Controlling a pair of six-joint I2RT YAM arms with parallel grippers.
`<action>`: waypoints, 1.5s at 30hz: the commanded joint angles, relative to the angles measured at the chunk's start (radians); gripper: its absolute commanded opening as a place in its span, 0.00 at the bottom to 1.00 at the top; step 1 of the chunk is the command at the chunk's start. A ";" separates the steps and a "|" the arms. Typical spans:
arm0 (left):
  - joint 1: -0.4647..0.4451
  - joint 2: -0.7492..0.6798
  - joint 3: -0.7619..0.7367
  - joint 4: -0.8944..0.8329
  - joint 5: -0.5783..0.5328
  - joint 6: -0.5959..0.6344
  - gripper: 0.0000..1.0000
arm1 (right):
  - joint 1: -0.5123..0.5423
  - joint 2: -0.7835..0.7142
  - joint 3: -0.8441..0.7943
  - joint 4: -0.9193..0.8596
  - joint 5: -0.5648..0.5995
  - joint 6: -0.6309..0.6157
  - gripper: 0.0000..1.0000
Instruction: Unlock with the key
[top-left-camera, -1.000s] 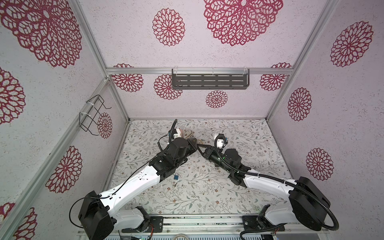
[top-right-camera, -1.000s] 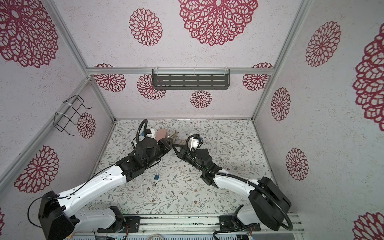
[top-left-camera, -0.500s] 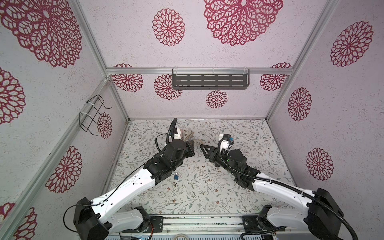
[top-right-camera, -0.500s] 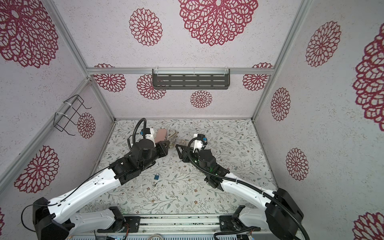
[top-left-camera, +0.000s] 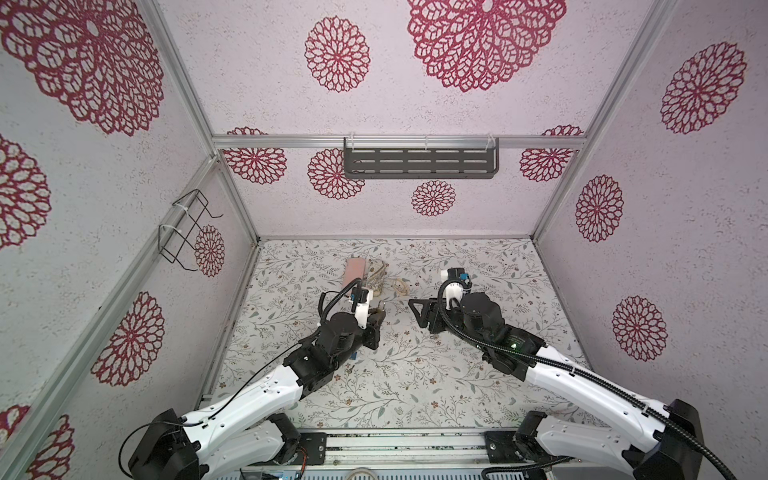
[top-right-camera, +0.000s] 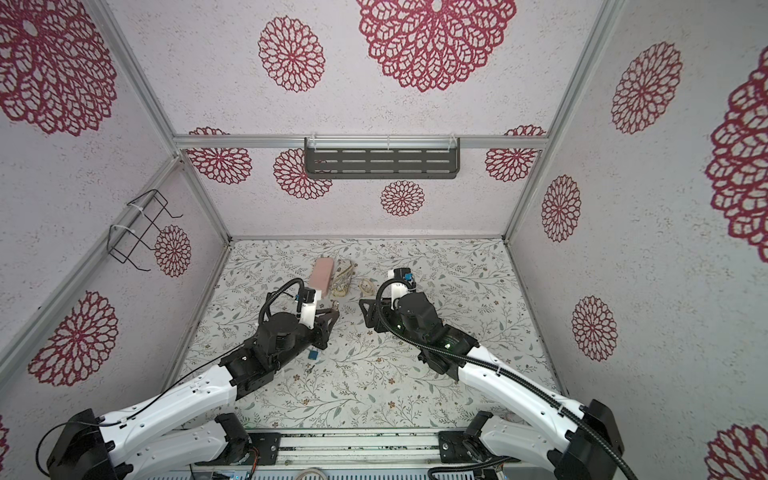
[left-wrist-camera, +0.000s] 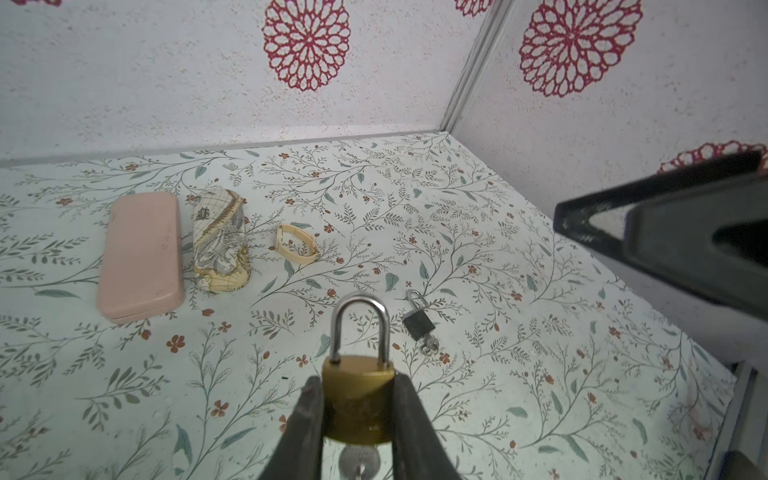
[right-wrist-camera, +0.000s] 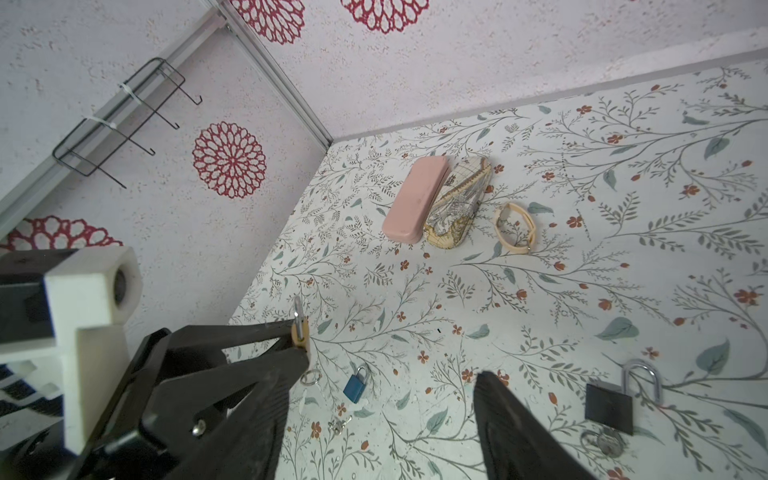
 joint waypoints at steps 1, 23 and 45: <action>-0.002 0.005 -0.028 0.175 0.053 0.158 0.00 | -0.002 0.000 0.093 -0.173 0.004 -0.095 0.75; -0.026 0.156 -0.077 0.371 0.076 0.194 0.00 | -0.003 0.302 0.496 -0.573 0.079 -0.203 0.82; -0.037 0.164 -0.086 0.394 0.087 0.219 0.00 | -0.003 0.515 0.669 -0.695 0.108 -0.229 0.83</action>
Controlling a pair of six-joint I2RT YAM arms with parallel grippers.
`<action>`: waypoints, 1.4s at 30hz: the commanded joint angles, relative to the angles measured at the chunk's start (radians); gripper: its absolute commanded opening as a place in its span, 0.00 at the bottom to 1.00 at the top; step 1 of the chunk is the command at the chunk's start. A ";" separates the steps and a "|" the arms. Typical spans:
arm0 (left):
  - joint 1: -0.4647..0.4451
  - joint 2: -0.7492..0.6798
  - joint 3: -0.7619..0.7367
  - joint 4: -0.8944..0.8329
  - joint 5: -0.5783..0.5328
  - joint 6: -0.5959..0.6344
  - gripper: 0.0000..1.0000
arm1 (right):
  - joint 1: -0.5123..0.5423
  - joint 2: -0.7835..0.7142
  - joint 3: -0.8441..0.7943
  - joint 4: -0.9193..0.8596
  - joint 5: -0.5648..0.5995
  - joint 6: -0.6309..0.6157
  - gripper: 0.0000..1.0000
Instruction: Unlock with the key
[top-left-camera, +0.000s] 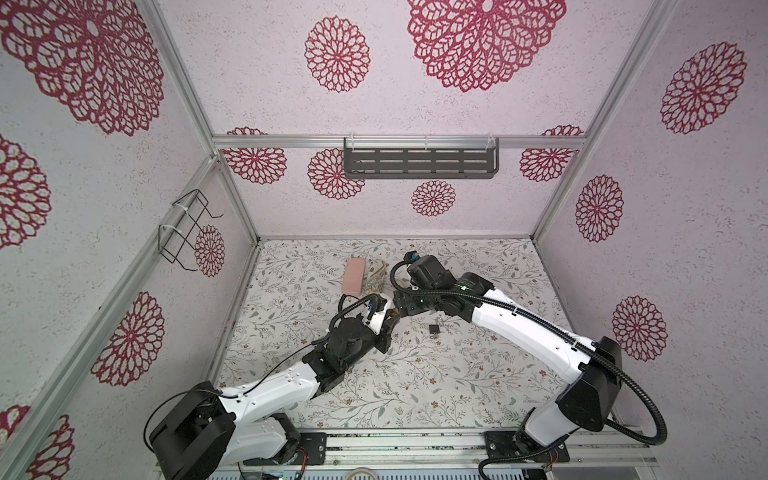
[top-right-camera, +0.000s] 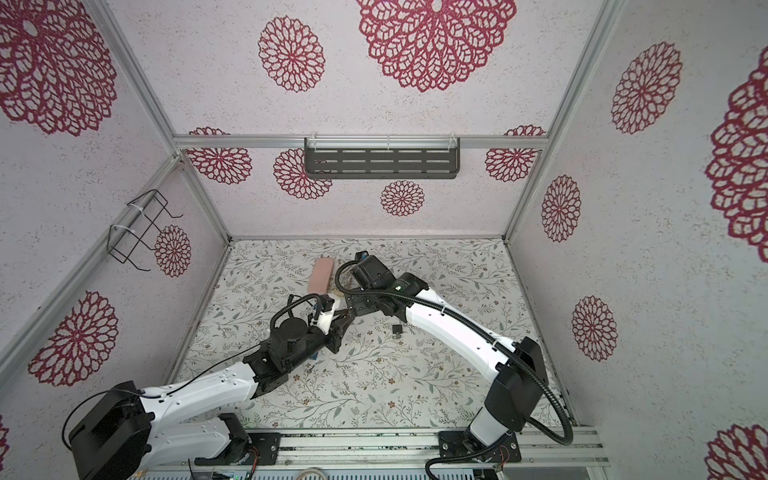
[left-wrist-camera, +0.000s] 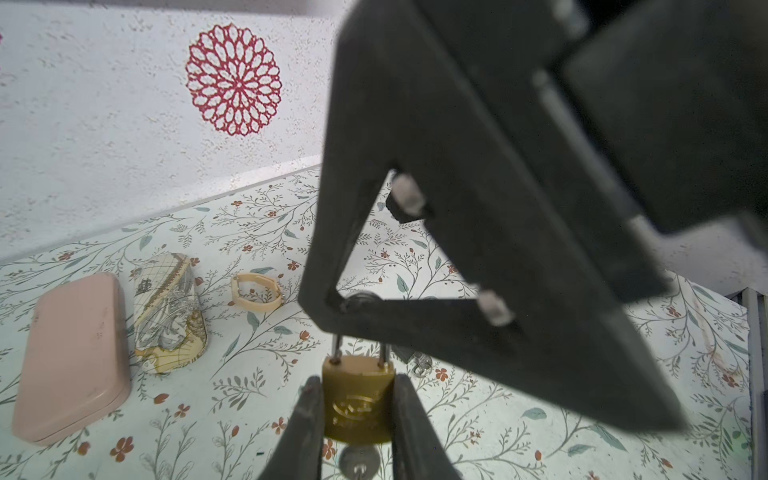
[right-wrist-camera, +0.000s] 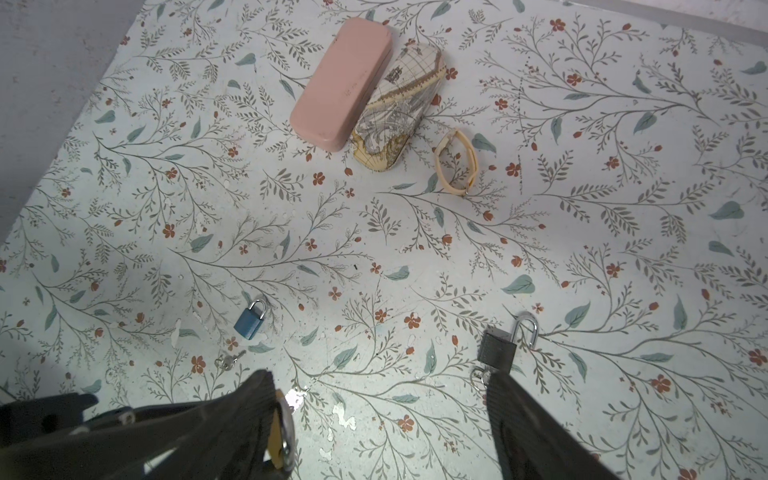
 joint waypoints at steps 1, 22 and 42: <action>-0.008 -0.007 -0.012 0.042 0.014 0.043 0.00 | -0.005 0.014 0.058 -0.068 0.055 -0.021 0.83; -0.009 -0.007 -0.037 0.093 -0.013 0.067 0.00 | -0.053 0.016 0.060 -0.143 0.008 -0.043 0.86; -0.008 0.083 0.153 -0.264 -0.178 -0.210 0.00 | -0.192 -0.205 -0.222 0.013 -0.064 0.047 0.87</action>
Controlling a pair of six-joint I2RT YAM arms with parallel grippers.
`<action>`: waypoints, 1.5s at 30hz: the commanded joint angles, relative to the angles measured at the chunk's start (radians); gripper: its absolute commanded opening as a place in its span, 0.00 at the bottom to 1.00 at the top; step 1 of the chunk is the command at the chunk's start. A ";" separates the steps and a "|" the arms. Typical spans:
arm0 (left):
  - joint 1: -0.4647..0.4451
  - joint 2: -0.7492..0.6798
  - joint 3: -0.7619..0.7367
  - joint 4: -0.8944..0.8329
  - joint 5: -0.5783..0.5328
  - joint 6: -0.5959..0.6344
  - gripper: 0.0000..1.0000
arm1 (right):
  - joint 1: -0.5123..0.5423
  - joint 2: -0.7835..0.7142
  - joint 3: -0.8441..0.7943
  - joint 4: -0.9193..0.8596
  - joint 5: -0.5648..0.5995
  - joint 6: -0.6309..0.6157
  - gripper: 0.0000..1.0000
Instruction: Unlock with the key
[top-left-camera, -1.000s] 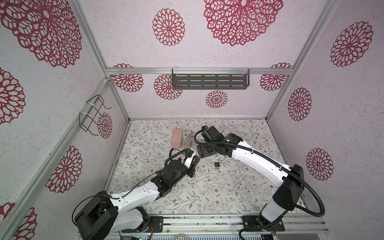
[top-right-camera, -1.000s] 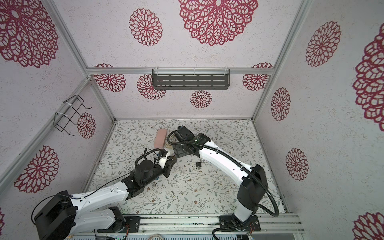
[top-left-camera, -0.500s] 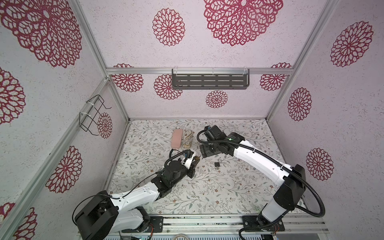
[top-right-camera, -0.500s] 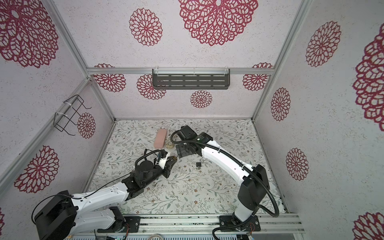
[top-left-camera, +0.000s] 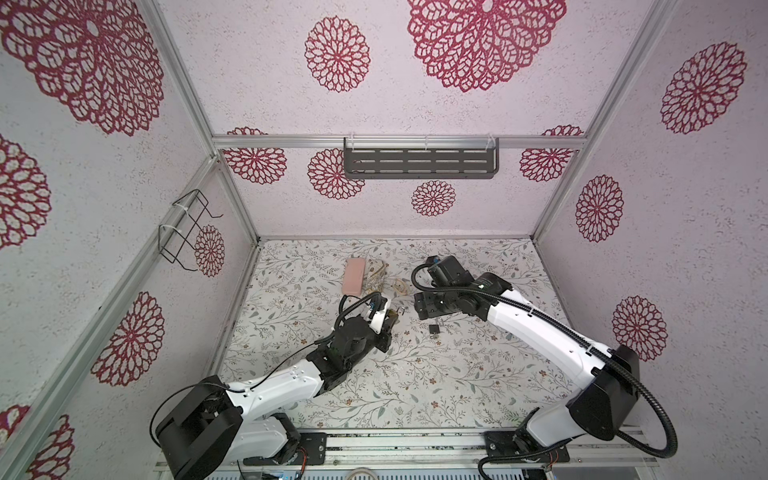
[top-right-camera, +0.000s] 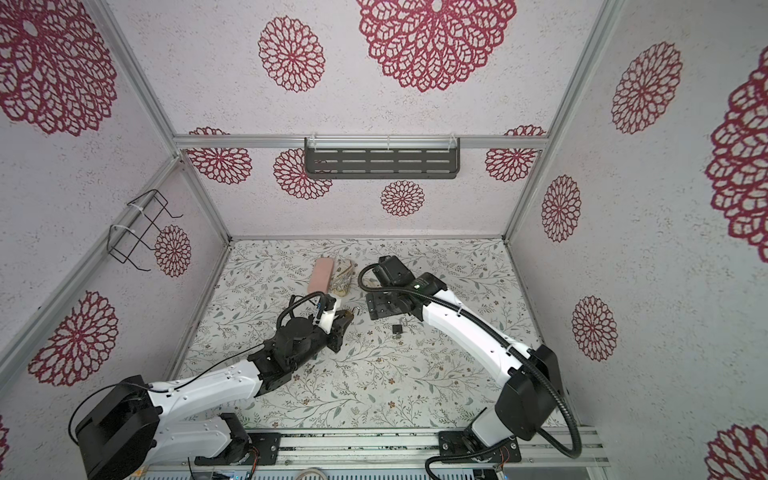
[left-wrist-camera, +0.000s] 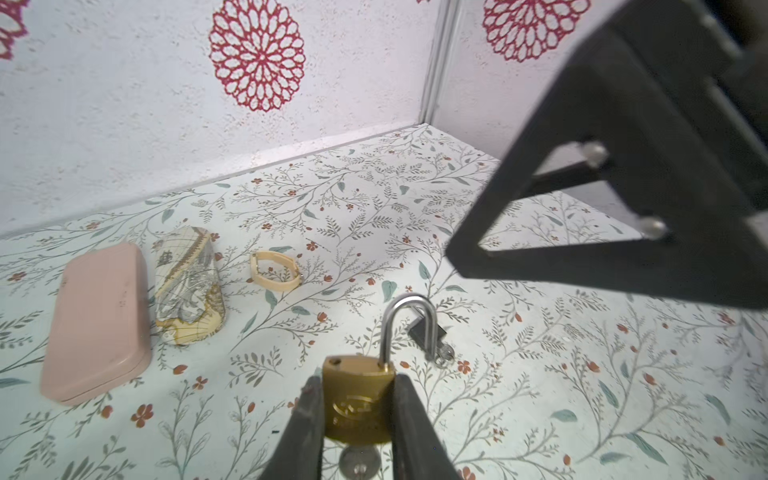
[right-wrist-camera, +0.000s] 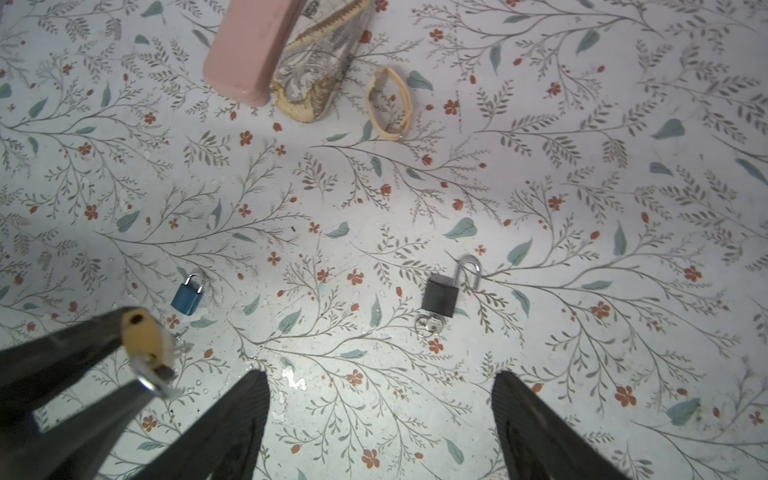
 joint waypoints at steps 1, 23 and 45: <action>-0.005 0.044 0.136 -0.258 -0.085 -0.179 0.00 | -0.063 -0.100 -0.088 0.083 -0.026 0.054 0.87; -0.014 0.640 0.730 -1.012 -0.018 -0.706 0.00 | -0.209 -0.238 -0.428 0.323 -0.158 0.151 0.87; 0.005 0.764 0.750 -0.983 -0.006 -0.755 0.35 | -0.212 -0.179 -0.394 0.350 -0.213 0.163 0.87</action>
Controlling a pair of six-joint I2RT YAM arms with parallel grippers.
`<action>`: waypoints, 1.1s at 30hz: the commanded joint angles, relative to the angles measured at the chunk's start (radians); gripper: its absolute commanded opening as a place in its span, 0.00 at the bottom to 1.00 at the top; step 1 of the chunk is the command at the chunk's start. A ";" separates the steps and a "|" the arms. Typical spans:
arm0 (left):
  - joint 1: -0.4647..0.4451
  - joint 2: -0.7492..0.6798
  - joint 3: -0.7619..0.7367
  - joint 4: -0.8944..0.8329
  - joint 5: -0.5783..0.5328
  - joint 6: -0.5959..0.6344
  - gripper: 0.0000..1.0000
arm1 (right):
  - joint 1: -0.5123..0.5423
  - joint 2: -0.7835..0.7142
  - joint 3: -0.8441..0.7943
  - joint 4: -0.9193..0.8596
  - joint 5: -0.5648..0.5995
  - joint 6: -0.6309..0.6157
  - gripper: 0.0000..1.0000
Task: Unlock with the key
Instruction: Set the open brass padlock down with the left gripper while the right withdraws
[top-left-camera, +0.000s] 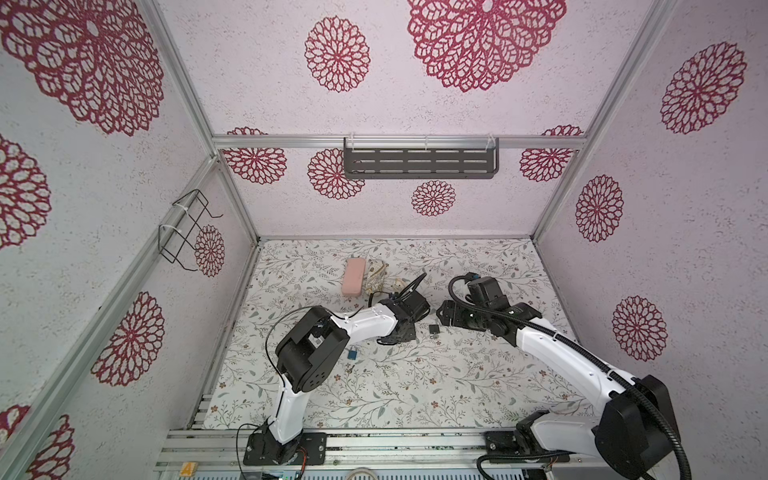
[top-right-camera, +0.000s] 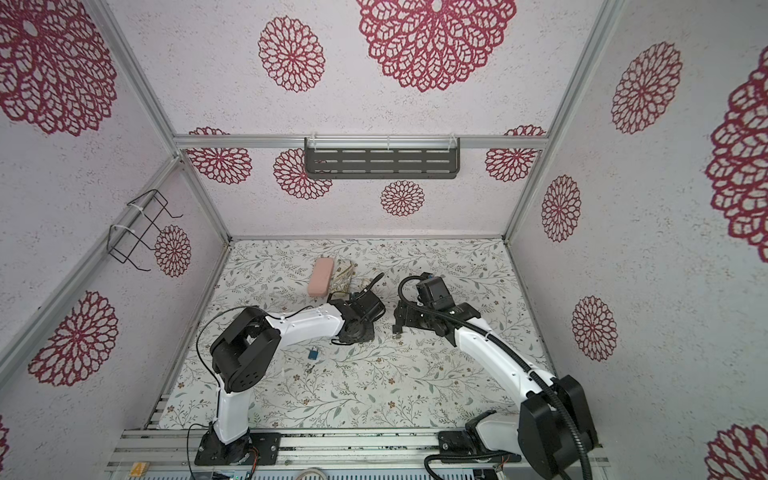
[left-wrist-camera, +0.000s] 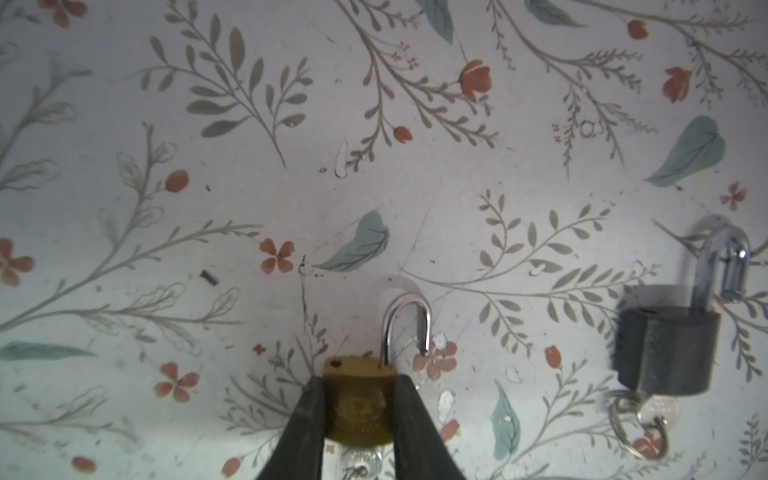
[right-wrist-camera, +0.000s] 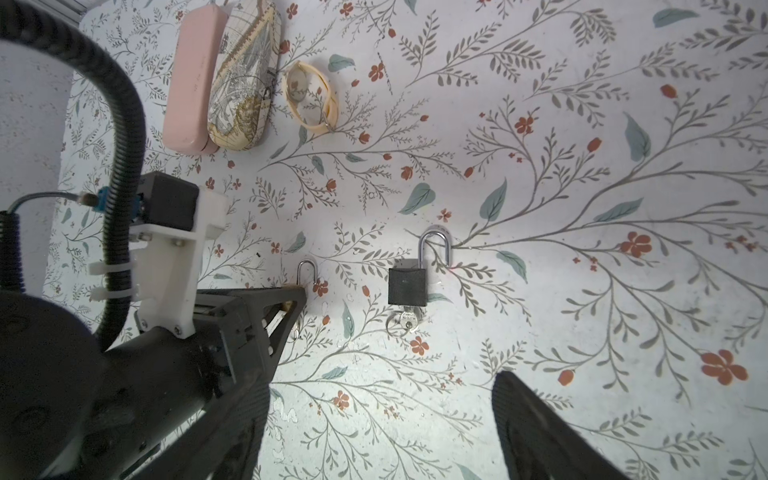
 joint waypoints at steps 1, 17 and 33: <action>0.011 -0.003 -0.023 -0.006 -0.004 -0.021 0.37 | -0.002 0.009 0.042 0.005 -0.012 0.013 0.87; 0.117 -0.511 -0.277 0.085 -0.114 0.004 0.48 | 0.207 0.061 0.159 -0.090 0.007 0.069 0.87; 0.283 -0.924 -0.552 0.130 -0.113 0.105 0.50 | 0.506 0.261 0.130 0.166 -0.007 0.279 0.85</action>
